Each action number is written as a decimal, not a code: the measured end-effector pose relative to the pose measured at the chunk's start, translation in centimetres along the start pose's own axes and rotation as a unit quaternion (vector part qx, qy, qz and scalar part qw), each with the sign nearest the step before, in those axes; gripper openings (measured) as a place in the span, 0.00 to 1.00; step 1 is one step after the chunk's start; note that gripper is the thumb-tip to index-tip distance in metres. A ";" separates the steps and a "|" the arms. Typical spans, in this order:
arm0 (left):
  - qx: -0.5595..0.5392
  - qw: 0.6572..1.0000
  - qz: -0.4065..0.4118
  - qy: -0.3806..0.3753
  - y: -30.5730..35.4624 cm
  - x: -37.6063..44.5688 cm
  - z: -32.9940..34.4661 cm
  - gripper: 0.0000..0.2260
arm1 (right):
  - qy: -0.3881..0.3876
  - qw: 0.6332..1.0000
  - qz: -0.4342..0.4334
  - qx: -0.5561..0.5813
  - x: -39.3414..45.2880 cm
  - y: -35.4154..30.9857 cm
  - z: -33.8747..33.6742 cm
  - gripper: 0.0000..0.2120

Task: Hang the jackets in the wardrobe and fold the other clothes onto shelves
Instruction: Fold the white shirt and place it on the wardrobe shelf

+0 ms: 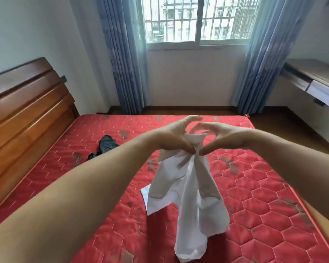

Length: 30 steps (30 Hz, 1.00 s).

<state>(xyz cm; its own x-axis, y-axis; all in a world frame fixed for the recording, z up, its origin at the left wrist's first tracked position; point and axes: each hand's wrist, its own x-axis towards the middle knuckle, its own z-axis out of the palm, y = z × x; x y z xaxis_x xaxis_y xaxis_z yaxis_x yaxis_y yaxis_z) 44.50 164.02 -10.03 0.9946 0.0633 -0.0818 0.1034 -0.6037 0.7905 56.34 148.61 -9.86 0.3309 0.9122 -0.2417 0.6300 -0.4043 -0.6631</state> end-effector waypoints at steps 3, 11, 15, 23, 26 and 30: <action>-0.036 0.999 0.000 0.007 -0.3 -0.7 0.0 0.39 | -0.014 0.986 0.007 -0.163 0.2 -0.2 -0.8 0.05; 0.056 0.989 -0.129 -0.041 -4.1 -3.2 -0.6 0.06 | -0.016 0.952 -0.065 0.299 -1.6 2.1 -4.6 0.29; 0.165 0.976 -0.146 -0.003 -3.7 -3.0 -1.6 0.08 | -0.018 0.950 -0.035 0.311 -2.4 2.6 -4.8 0.36; 0.395 0.910 -0.125 -0.019 0.8 -2.3 -4.4 0.13 | -0.044 0.963 0.141 -0.223 -4.5 2.1 -4.1 0.17; 0.391 0.905 -0.148 -0.074 0.3 -2.2 -3.0 0.12 | 0.008 0.925 0.081 -0.371 -3.7 3.3 -2.0 0.16; 0.296 0.949 -0.109 -0.001 -4.5 -3.5 -1.3 0.09 | 0.097 0.921 0.033 -0.375 -3.0 6.2 1.1 0.20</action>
<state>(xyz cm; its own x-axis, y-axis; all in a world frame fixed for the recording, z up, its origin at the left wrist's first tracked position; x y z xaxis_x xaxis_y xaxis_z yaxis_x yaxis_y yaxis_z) 40.59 167.56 -12.48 0.9495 0.2377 -0.2050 0.2889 -0.9172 0.2743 58.49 143.39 -14.00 0.4592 0.8842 -0.0852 0.8883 -0.4573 0.0419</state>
